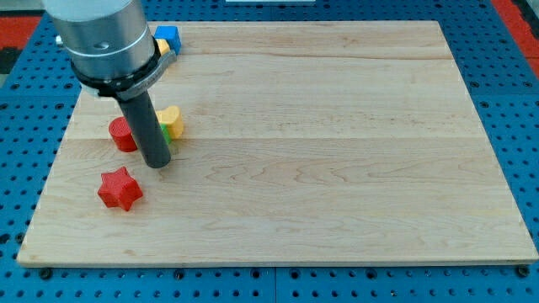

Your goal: Move the yellow heart and green star towards the group of blocks

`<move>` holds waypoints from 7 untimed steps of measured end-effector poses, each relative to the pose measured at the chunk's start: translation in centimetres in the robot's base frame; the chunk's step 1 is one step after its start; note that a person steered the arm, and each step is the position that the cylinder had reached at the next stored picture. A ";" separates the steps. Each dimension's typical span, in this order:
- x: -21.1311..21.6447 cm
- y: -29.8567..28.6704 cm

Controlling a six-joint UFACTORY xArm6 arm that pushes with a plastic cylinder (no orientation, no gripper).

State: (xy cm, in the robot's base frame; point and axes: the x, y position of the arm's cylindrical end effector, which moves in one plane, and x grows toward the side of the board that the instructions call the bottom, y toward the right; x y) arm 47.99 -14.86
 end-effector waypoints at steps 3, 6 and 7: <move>-10.2 -3.2; -5.0 0.2; -3.0 3.7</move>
State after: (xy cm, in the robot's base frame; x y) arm 44.97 -11.20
